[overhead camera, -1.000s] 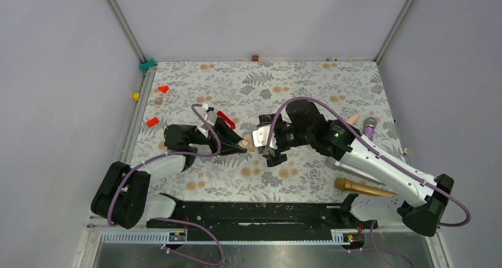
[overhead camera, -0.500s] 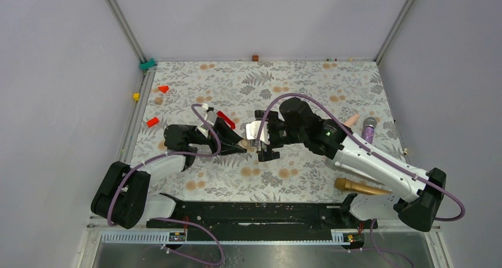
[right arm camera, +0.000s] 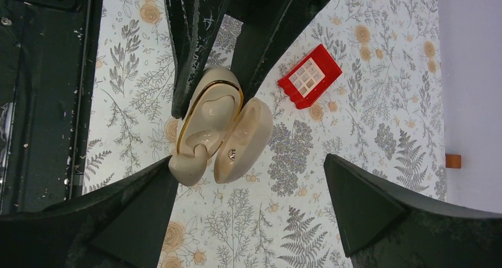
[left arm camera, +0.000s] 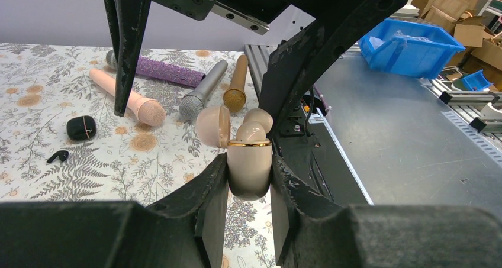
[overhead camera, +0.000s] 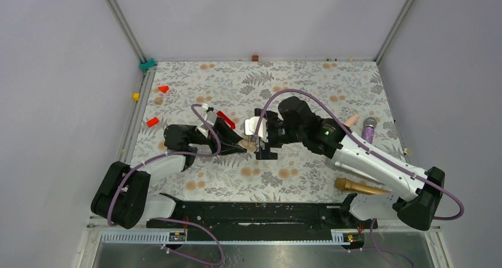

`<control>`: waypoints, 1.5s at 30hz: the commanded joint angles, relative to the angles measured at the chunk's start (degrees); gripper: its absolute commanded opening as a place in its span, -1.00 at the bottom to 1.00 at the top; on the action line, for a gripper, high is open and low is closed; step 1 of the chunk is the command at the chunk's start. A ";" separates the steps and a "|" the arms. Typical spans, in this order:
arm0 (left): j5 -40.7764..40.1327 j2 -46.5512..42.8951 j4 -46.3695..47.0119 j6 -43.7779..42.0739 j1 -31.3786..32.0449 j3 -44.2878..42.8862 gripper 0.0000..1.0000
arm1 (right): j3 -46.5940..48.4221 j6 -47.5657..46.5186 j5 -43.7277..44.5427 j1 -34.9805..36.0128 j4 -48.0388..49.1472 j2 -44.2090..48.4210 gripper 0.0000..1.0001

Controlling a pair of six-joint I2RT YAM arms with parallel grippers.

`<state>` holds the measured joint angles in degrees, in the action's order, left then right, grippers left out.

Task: Insert the wireless bluetooth earbuds into the charging case
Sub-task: Place the earbud in the charging case.

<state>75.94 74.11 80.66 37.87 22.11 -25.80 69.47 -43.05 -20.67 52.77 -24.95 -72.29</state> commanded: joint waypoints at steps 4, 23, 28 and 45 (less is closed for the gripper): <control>0.55 0.34 2.83 -1.17 0.14 -1.71 -1.00 | 3.82 3.84 0.46 0.66 2.68 -0.69 0.99; 0.72 0.47 2.83 -1.73 0.23 -1.56 -1.00 | 8.12 14.29 4.15 0.67 4.69 -3.38 0.99; 0.74 0.42 2.79 -1.83 0.28 -1.44 -1.00 | 8.95 14.47 3.72 0.66 4.31 -3.15 0.99; 0.82 0.26 2.75 -1.79 0.29 -1.49 -1.00 | 10.09 3.23 -4.40 0.49 -7.28 0.15 0.99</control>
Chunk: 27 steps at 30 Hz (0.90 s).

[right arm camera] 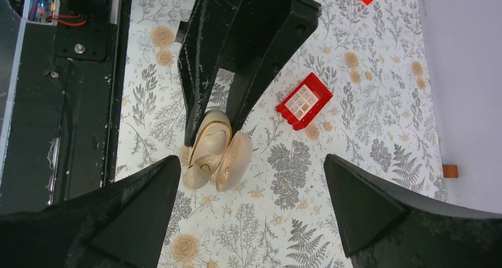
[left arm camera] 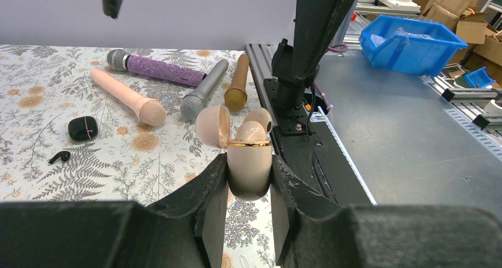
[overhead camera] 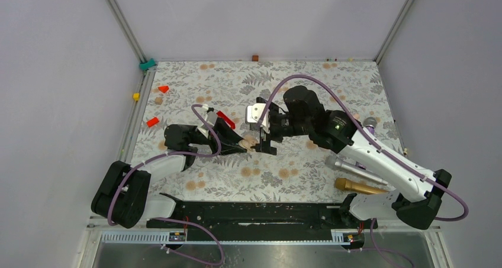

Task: Insert the wireless bluetooth earbuds into the charging case
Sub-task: Place the earbud in the charging case.

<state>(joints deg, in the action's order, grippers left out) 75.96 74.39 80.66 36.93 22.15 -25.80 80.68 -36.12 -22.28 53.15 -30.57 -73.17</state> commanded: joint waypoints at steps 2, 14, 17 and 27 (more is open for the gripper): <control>0.87 -0.11 2.72 -0.89 0.24 -1.45 -1.00 | -1.55 -3.91 -3.13 0.12 -1.66 0.38 0.99; 0.93 -0.17 2.72 -1.14 0.22 -1.31 -1.00 | -2.55 -2.60 -1.10 0.12 0.70 -1.69 0.99; 0.89 -0.25 2.73 -1.16 0.21 -1.36 -1.00 | -2.94 -2.26 -0.67 0.14 1.26 -2.12 0.99; 0.90 -0.16 2.74 -1.09 0.25 -1.36 -1.00 | -3.43 -0.71 4.51 0.20 4.72 -2.51 0.99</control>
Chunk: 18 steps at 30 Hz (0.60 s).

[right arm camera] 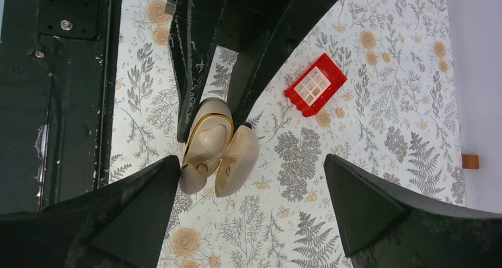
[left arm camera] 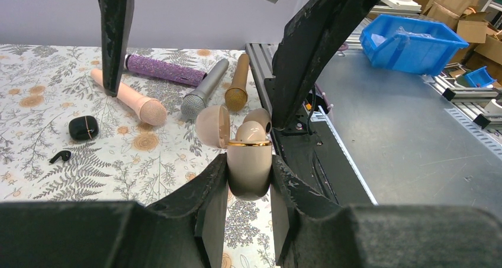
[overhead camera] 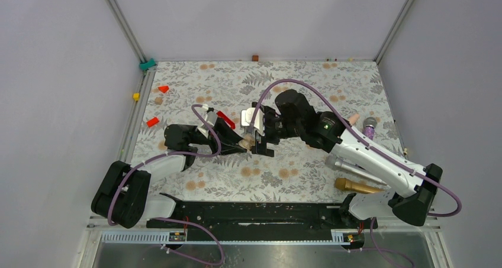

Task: Insert the wireless bluetooth earbuds into the charging case
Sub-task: Place the earbud in the charging case.

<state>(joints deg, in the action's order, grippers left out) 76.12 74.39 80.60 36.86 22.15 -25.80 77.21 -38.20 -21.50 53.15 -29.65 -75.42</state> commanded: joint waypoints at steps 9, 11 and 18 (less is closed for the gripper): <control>0.76 -0.17 2.79 -1.00 0.30 -1.47 -1.00 | 0.40 3.01 5.60 0.20 5.08 -0.11 0.99; 0.74 -0.17 2.77 -0.86 0.33 -1.53 -1.00 | 0.24 3.02 5.13 0.20 5.13 0.04 0.99; 0.81 -0.12 2.80 -0.91 0.35 -1.44 -1.00 | 0.68 3.37 2.62 0.22 3.77 1.08 0.99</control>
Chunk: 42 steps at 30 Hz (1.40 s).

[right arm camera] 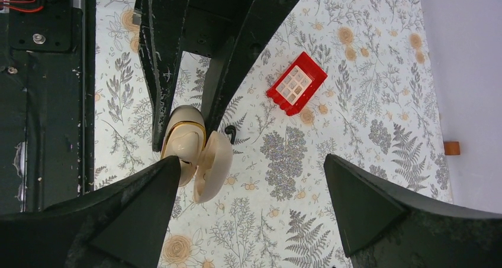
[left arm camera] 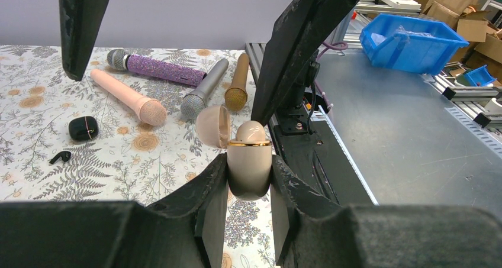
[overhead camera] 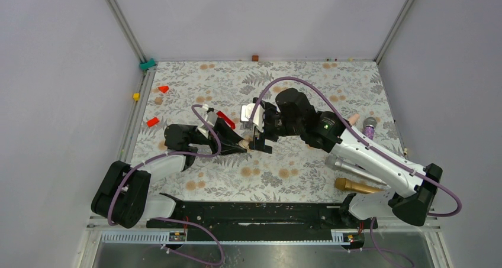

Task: Insert the wireless bluetooth earbuds into the charging case
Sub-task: Place the earbud in the charging case, then close the charging case.

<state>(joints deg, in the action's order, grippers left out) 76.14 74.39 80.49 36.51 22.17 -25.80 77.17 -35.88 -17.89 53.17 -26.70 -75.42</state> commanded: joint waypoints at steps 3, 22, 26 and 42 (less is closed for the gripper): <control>0.81 -0.06 2.92 -0.65 0.32 -1.41 -1.00 | 1.10 0.87 0.90 0.06 0.43 2.09 0.99; 0.84 -0.19 2.77 -1.12 0.37 -1.20 -1.00 | -7.67 4.77 7.12 -5.44 11.57 2.64 0.99; 0.69 -0.17 2.58 -1.57 0.41 -1.09 -1.00 | -5.02 4.08 -4.10 -5.44 5.60 3.32 0.99; -10.32 -3.45 -27.58 -21.32 -3.17 -5.10 -1.00 | -6.92 9.65 -0.47 -9.45 6.27 11.07 0.99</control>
<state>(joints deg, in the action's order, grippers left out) 72.88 75.07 70.37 29.12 21.37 -26.96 71.61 -29.41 -27.92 44.62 -23.29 -64.01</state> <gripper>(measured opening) 0.283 0.993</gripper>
